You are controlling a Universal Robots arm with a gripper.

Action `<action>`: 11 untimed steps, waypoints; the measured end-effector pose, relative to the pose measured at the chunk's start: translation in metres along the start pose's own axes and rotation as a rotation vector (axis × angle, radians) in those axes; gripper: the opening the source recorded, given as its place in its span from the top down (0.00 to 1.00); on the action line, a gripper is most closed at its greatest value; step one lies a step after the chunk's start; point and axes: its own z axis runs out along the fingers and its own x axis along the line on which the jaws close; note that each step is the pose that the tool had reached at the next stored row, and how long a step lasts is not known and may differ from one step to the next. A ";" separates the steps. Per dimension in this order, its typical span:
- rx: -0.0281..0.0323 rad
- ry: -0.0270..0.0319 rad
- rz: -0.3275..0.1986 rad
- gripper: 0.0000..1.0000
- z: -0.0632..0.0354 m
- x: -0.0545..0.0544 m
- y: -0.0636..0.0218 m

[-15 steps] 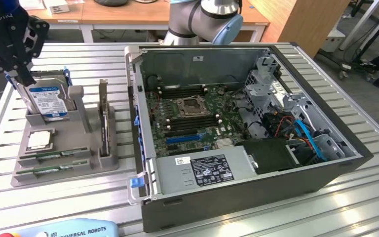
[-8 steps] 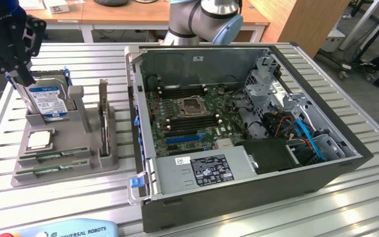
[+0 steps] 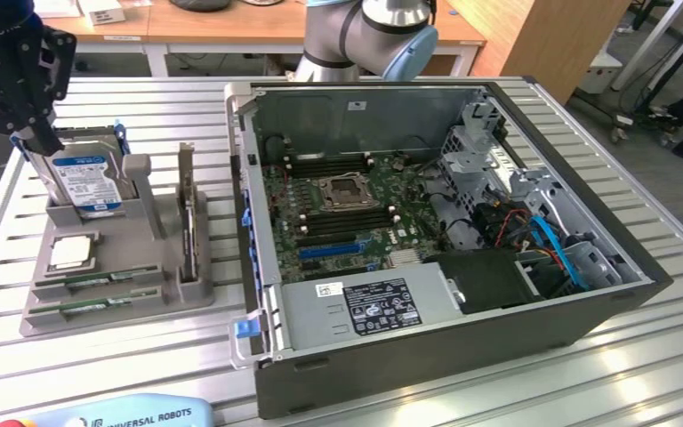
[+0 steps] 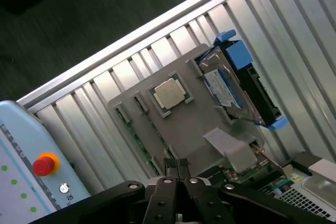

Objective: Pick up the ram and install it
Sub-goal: 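Pick up the ram and move it above insertion slot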

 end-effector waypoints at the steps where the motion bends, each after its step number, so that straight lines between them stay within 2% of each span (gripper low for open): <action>1: -0.0004 0.0007 -0.018 0.90 0.0000 0.000 0.0000; 11: -0.0036 0.0080 -0.200 0.90 0.0005 0.000 -0.0001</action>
